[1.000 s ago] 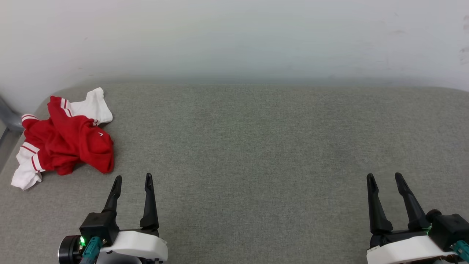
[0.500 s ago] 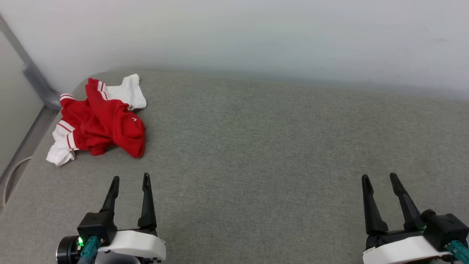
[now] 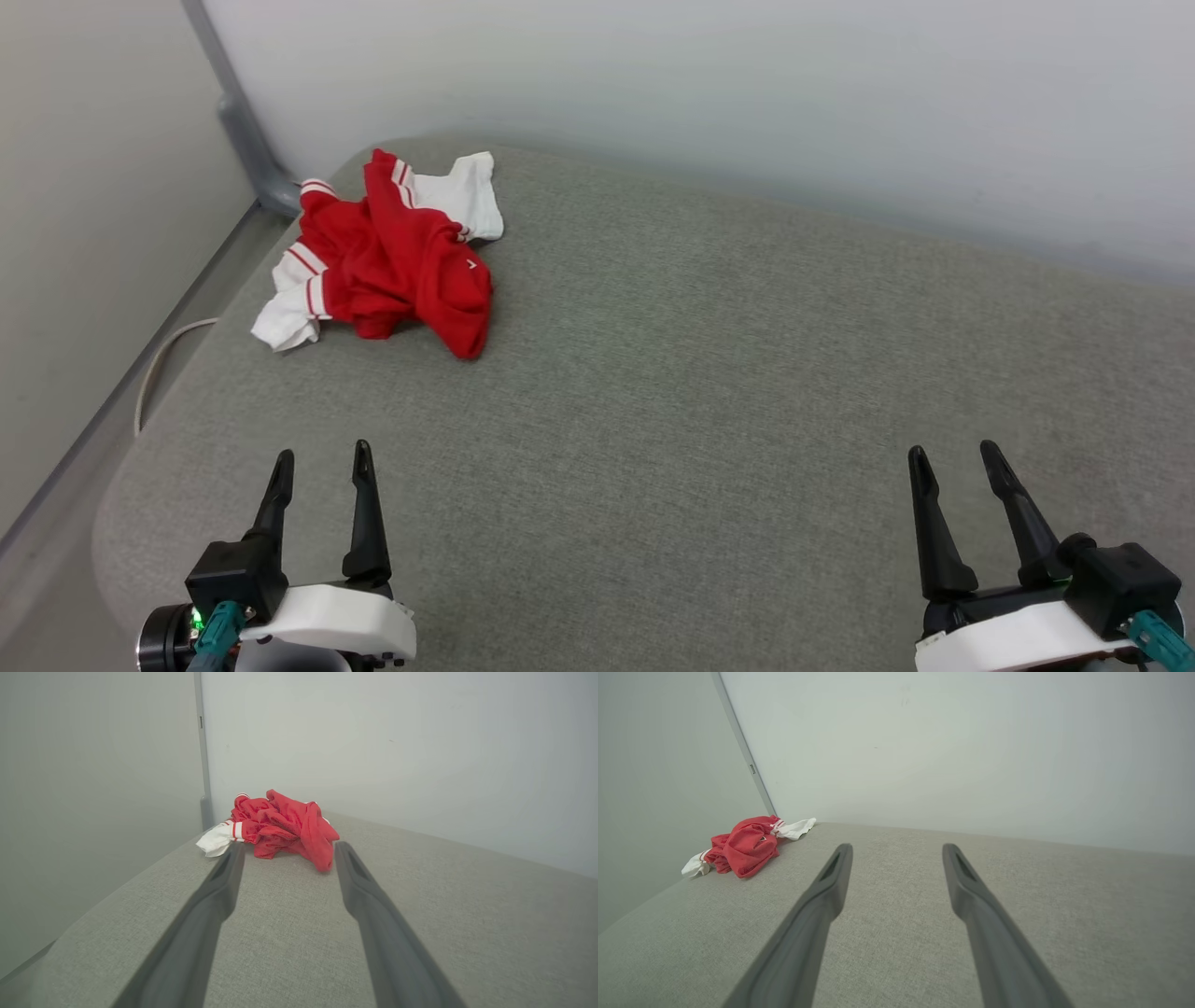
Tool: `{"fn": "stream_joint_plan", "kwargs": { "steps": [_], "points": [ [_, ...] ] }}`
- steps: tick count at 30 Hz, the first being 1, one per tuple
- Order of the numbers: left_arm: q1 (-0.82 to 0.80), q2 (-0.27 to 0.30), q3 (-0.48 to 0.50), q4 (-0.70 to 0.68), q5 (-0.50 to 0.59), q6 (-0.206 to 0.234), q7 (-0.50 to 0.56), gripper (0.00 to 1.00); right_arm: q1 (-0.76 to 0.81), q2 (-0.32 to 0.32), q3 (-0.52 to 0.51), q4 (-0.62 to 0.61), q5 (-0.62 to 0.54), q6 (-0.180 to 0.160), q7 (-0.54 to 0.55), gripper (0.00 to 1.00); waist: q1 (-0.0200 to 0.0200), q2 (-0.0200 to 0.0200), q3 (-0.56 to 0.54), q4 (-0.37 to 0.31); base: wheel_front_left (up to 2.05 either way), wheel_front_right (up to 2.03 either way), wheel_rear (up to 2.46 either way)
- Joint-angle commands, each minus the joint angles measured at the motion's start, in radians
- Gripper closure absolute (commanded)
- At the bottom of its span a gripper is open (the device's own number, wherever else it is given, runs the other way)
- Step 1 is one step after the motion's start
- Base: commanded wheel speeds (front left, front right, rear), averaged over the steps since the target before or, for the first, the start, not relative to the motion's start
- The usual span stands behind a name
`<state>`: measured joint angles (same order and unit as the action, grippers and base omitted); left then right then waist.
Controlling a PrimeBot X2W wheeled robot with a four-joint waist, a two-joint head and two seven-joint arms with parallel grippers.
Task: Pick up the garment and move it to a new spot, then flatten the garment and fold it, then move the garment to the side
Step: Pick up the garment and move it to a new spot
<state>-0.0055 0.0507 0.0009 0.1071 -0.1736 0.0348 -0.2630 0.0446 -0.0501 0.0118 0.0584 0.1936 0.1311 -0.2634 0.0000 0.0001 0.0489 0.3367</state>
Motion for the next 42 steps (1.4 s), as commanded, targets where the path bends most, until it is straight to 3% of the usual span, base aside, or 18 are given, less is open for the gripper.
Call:
{"fn": "stream_joint_plan", "kwargs": {
  "steps": [1,13,23,30,38,42],
  "points": [
    [-0.006,-0.001,0.001,0.002,-0.006,0.000,-0.003,0.00,-0.002,0.000,0.002,0.000,-0.006,-0.001,-0.002,0.00,0.0000,-0.0001,0.001,0.035,0.00,0.00,0.00],
    [0.015,-0.001,0.017,-0.003,-0.016,0.006,-0.003,0.00,0.000,0.000,0.014,-0.005,-0.016,-0.001,-0.002,0.00,0.0000,-0.0001,-0.001,0.142,0.00,0.00,0.00],
    [0.017,-0.001,0.025,0.001,-0.027,0.009,-0.003,0.00,-0.006,0.000,0.019,-0.001,-0.021,-0.001,-0.002,0.00,0.0000,-0.0001,0.003,0.167,0.00,0.00,0.00],
    [-0.013,-0.001,0.034,0.001,-0.032,0.001,-0.003,0.00,-0.018,0.000,0.029,-0.002,-0.031,-0.001,-0.002,0.00,0.0000,-0.0001,0.018,0.149,0.00,0.00,0.00],
    [-0.197,0.000,0.146,0.003,-0.033,-0.079,-0.003,0.00,-0.068,0.000,0.041,-0.018,-0.086,-0.001,-0.002,0.00,0.0000,-0.0001,0.097,0.069,0.00,0.00,0.00],
    [-0.320,0.031,0.225,0.004,-0.021,-0.115,-0.003,0.00,-0.092,0.000,0.038,-0.039,-0.123,-0.001,-0.002,0.00,0.0000,-0.0001,0.151,0.020,0.00,0.00,0.00]
  ]
}}
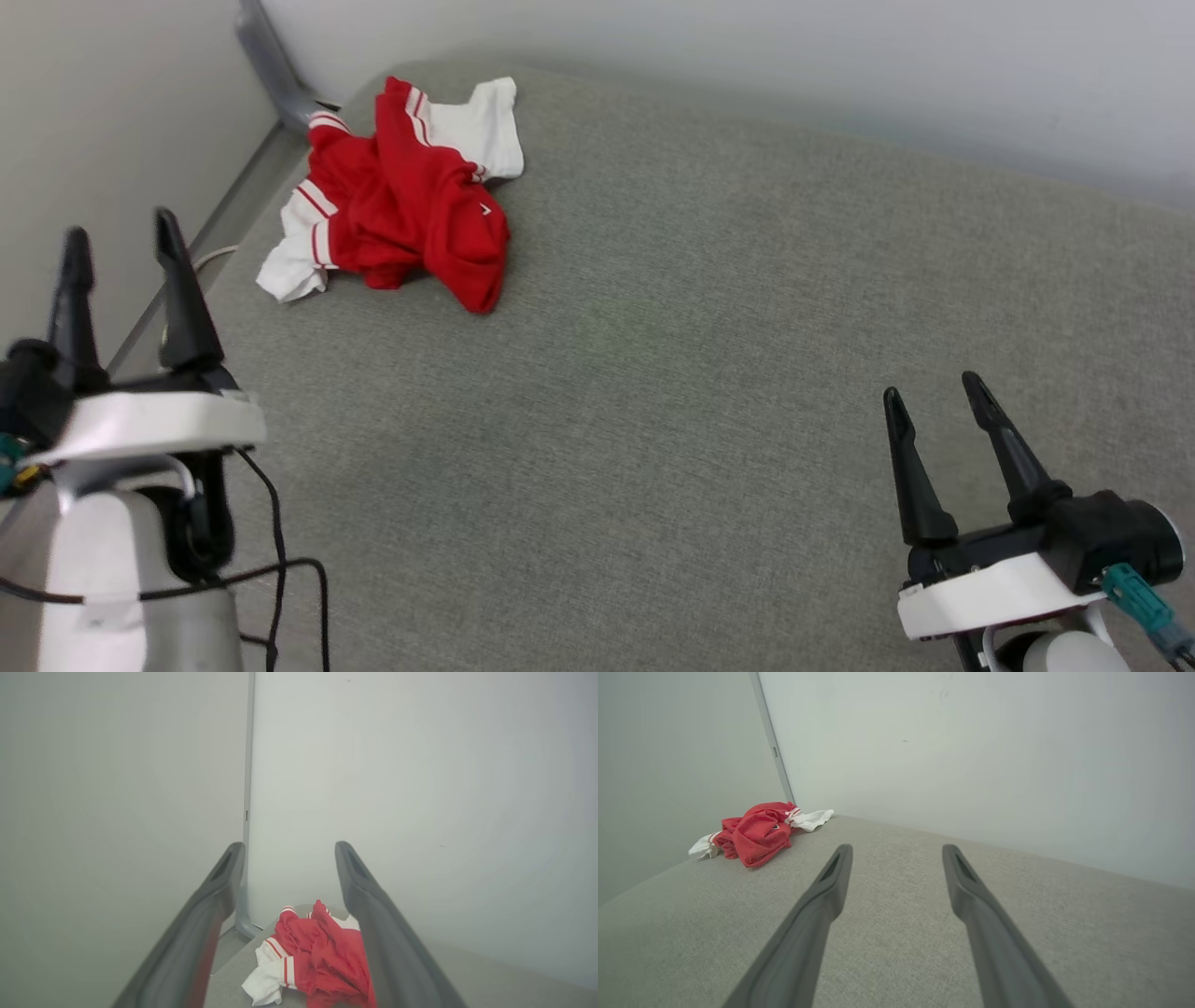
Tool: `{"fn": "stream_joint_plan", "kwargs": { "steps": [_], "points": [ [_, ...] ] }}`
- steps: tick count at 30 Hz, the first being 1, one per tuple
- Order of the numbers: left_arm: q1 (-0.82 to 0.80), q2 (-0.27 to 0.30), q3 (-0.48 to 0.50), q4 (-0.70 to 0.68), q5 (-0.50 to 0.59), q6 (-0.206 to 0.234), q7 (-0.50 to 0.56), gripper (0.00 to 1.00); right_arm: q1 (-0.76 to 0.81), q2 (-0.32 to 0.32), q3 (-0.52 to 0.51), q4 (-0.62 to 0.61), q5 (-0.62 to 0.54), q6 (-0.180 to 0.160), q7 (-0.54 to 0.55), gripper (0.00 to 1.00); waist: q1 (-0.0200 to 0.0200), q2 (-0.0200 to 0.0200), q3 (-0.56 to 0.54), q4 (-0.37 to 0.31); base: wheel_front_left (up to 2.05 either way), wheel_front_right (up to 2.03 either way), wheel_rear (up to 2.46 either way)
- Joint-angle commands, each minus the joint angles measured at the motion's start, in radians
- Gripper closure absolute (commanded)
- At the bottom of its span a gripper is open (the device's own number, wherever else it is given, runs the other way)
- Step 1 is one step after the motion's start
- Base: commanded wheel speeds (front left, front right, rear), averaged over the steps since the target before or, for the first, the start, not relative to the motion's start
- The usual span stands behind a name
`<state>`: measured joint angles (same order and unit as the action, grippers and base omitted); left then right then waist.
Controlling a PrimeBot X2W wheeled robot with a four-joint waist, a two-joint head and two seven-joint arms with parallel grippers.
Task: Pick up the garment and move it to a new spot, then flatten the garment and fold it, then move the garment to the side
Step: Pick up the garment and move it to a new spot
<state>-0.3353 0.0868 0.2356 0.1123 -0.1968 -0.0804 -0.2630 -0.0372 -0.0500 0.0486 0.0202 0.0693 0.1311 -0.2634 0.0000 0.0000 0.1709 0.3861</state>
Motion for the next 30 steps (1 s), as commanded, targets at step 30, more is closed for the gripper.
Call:
{"fn": "stream_joint_plan", "kwargs": {
  "steps": [30],
  "points": [
    [-0.614,0.408,-0.399,0.575,-0.352,-0.049,0.520,0.00,-0.123,-0.012,-0.065,-0.173,-0.090,-0.001,-0.002,0.00,0.0000,0.0000,0.324,-0.202,0.00,0.00,0.00]
  ]
}}
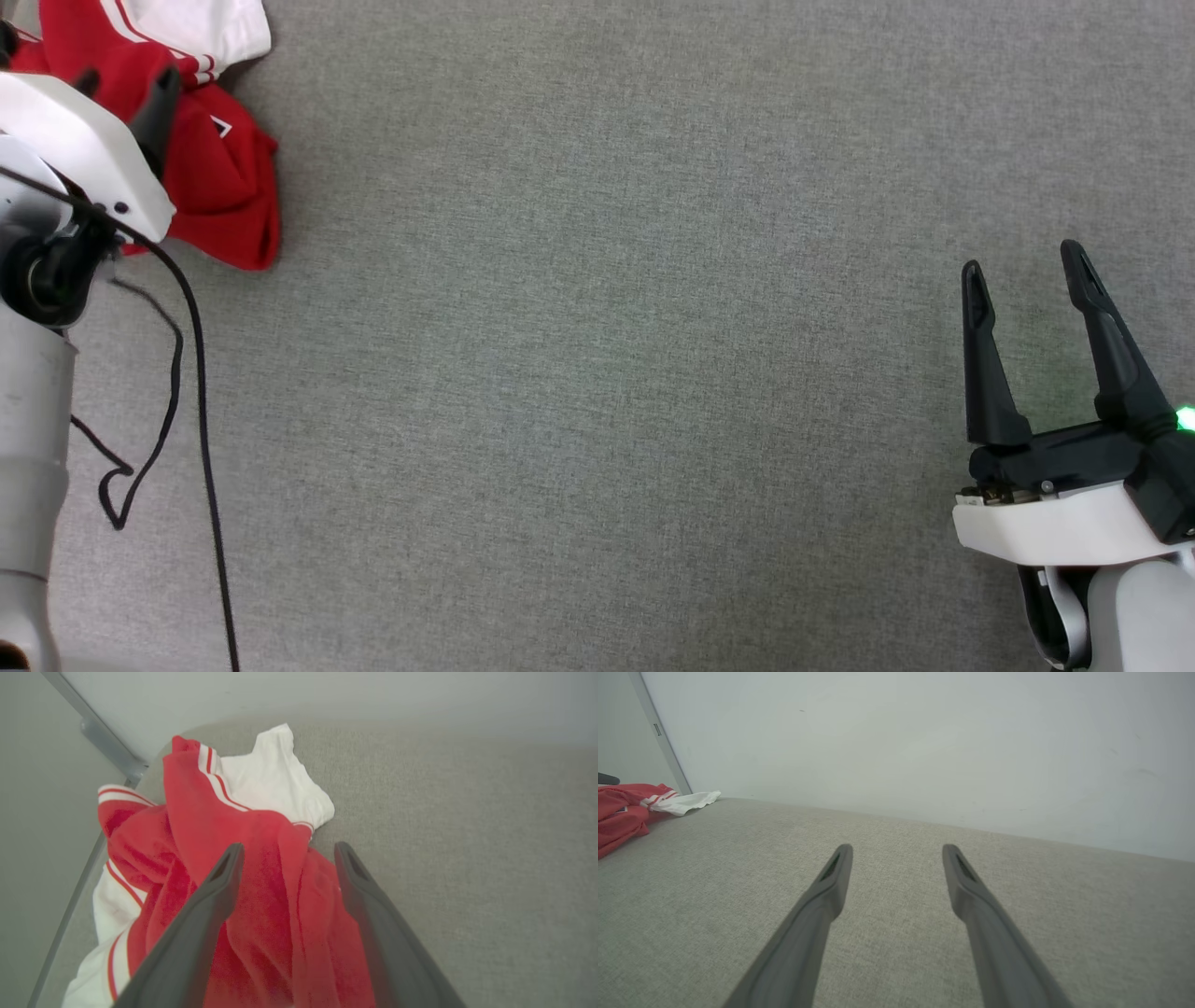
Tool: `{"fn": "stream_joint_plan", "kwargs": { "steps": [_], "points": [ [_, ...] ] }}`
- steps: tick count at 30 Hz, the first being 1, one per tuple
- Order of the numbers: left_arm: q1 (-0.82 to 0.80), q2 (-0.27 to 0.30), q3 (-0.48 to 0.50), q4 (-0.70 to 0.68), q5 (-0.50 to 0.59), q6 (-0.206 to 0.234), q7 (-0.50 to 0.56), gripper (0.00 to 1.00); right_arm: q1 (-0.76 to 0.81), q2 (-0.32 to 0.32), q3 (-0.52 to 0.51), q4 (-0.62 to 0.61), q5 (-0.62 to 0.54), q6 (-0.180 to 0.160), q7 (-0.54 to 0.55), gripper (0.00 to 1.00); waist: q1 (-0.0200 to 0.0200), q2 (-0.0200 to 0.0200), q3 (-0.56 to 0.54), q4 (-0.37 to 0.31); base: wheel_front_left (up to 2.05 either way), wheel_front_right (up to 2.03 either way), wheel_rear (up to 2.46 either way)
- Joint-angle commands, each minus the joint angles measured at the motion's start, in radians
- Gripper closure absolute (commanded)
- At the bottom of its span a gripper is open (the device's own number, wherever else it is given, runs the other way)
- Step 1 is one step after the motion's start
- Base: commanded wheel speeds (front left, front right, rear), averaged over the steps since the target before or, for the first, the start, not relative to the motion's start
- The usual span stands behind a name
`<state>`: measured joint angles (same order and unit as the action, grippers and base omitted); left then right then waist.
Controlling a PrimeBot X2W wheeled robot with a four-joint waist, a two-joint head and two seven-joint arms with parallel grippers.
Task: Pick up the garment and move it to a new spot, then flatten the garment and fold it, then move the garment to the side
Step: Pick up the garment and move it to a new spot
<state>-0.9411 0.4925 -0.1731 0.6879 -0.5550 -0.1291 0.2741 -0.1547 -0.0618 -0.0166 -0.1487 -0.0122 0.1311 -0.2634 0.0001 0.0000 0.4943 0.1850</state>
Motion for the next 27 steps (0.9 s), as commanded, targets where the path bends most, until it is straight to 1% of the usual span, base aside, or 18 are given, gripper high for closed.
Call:
{"fn": "stream_joint_plan", "kwargs": {
  "steps": [1,4,7,10,14,19,20,21,27],
  "points": [
    [-0.013,0.011,-0.014,0.007,-0.020,0.000,0.033,0.00,-0.007,0.000,-0.001,-0.004,-0.009,-0.001,-0.002,0.00,-0.0001,0.0000,0.003,-0.002,0.00,0.00,0.00],
    [-0.025,0.043,-0.091,0.026,-0.064,0.000,0.158,0.00,-0.013,-0.002,0.000,-0.005,-0.009,-0.001,-0.002,0.00,-0.0001,0.0000,0.010,-0.007,0.00,0.00,0.00],
    [-0.029,0.044,-0.133,0.047,-0.125,0.000,0.255,0.00,-0.018,-0.002,0.000,-0.005,-0.008,-0.001,-0.002,0.00,-0.0001,0.0000,0.016,-0.011,0.00,0.00,0.00],
    [-0.024,0.043,-0.177,0.064,-0.163,0.000,0.315,0.00,-0.020,-0.003,0.002,-0.001,-0.006,-0.001,-0.002,0.00,-0.0001,0.0000,0.021,-0.017,0.00,0.00,0.00],
    [0.011,0.038,-0.258,0.095,-0.188,-0.001,0.386,0.00,-0.024,0.000,0.008,0.006,-0.001,-0.001,-0.002,0.00,-0.0001,0.0000,0.026,-0.029,0.00,0.00,0.00],
    [0.042,0.034,-0.328,0.113,-0.211,-0.002,0.368,0.00,-0.028,0.004,0.011,0.016,0.007,-0.001,-0.002,0.00,-0.0001,0.0000,0.018,-0.044,0.00,0.00,0.00],
    [0.040,0.045,-0.335,0.114,-0.208,-0.002,0.347,0.71,-0.028,0.005,0.011,0.019,0.010,-0.001,-0.002,0.00,-0.0001,0.0000,0.013,-0.045,0.00,0.00,0.00],
    [0.033,0.054,-0.338,0.116,-0.208,-0.002,0.323,1.00,-0.027,0.006,0.010,0.021,0.011,-0.001,-0.002,0.00,-0.0001,0.0000,0.007,-0.046,0.00,0.00,0.00],
    [-0.030,0.095,-0.371,0.081,-0.198,-0.001,0.176,1.00,-0.009,0.010,0.007,0.040,0.031,-0.001,-0.002,0.00,-0.0001,0.0000,-0.054,-0.037,0.00,0.00,0.00]
  ]
}}
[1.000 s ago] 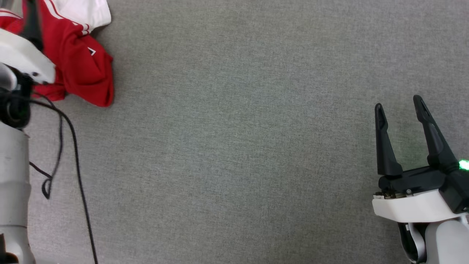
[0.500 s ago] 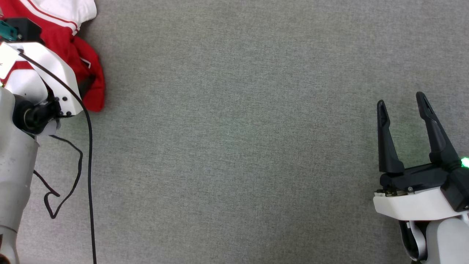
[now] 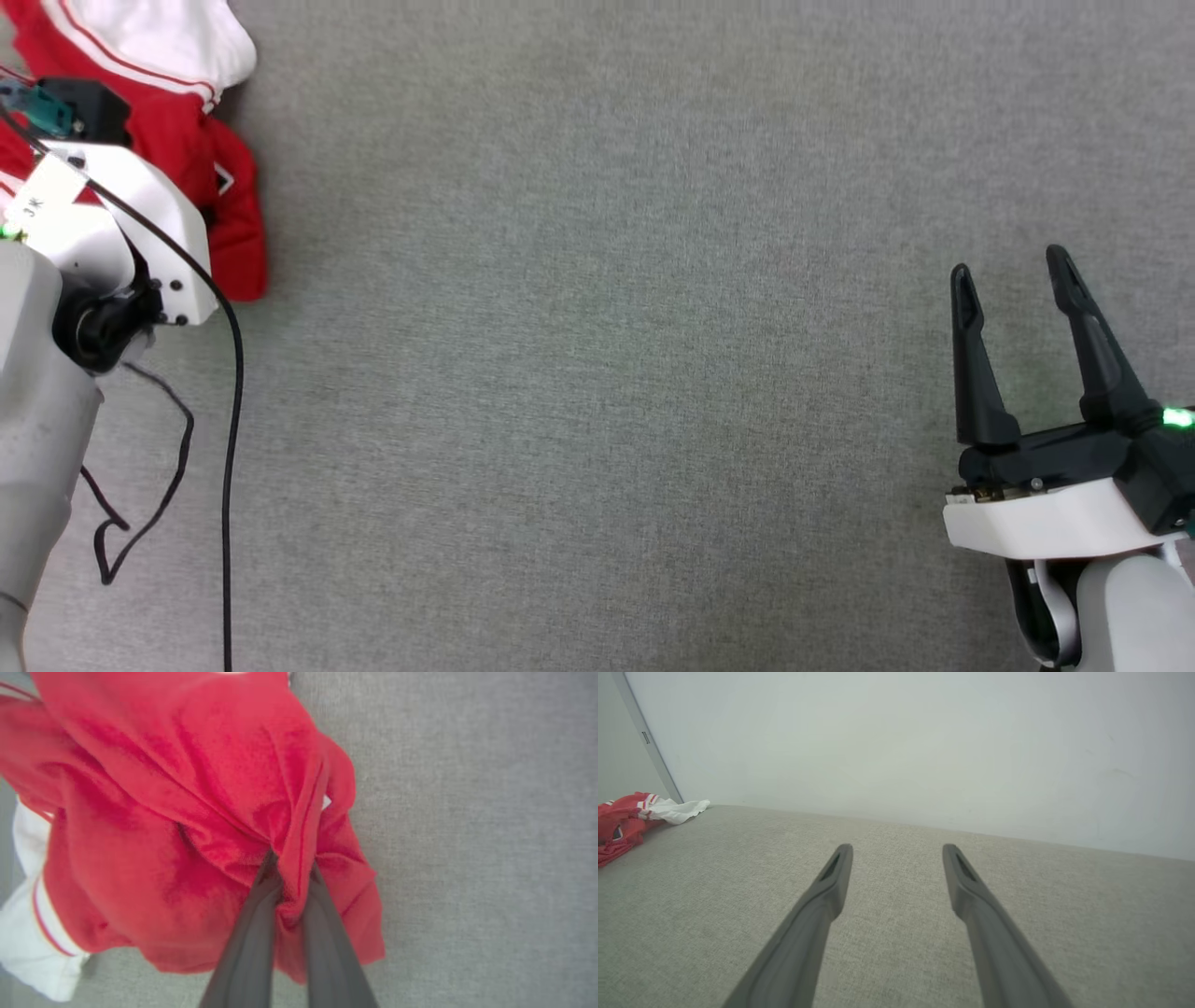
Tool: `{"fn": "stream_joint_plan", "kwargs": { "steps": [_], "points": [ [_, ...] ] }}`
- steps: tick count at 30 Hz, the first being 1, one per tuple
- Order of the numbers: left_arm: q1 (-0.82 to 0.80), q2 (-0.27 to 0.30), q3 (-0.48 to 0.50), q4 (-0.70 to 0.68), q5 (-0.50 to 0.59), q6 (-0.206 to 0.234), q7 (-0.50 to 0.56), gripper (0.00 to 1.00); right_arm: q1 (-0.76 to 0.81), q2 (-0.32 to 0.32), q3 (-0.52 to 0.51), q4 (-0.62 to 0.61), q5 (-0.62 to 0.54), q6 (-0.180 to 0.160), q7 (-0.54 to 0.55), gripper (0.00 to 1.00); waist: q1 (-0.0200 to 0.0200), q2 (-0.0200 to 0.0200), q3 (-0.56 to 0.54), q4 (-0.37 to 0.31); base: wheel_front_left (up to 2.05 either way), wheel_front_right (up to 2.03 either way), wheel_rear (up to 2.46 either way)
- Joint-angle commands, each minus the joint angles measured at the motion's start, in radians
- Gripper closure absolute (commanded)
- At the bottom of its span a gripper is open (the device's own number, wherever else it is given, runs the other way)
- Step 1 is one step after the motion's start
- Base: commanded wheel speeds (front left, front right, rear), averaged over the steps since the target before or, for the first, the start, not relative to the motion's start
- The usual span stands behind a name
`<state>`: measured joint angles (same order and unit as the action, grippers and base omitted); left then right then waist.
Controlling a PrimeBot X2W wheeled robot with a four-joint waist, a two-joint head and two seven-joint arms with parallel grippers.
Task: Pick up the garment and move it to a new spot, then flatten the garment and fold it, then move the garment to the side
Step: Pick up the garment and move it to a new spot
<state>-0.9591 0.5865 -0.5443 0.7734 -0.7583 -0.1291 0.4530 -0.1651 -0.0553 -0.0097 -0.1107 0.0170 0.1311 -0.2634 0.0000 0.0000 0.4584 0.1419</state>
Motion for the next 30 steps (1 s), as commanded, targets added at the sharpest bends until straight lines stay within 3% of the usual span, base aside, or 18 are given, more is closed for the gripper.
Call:
{"fn": "stream_joint_plan", "kwargs": {
  "steps": [1,5,14,23,30],
  "points": [
    [-0.018,0.006,-0.010,-0.012,0.007,-0.001,-0.020,1.00,0.006,0.004,0.004,0.005,0.003,-0.001,-0.002,0.00,0.0000,0.0000,-0.029,0.007,0.00,0.00,0.00],
    [-0.056,0.017,-0.083,-0.073,0.037,-0.001,-0.118,1.00,0.020,0.006,0.024,0.026,0.026,-0.001,-0.002,0.00,0.0000,0.0000,-0.107,0.004,0.00,0.00,0.00],
    [-0.115,-0.001,-0.221,-0.238,0.106,-0.001,-0.207,1.00,0.047,0.006,0.013,0.041,0.074,-0.001,-0.002,0.00,0.0000,0.0000,-0.185,-0.066,0.00,0.00,0.00],
    [-0.148,-0.078,-0.354,-0.383,0.132,0.000,-0.235,1.00,0.054,0.006,-0.009,0.039,0.106,-0.001,-0.002,0.00,0.0000,0.0000,-0.206,-0.188,0.00,0.00,0.00],
    [-0.146,-0.186,-0.436,-0.421,0.110,0.000,-0.277,1.00,0.060,0.006,-0.049,0.035,0.117,-0.001,-0.002,0.00,0.0000,0.0000,-0.207,-0.234,0.00,0.00,0.00]
  ]
}}
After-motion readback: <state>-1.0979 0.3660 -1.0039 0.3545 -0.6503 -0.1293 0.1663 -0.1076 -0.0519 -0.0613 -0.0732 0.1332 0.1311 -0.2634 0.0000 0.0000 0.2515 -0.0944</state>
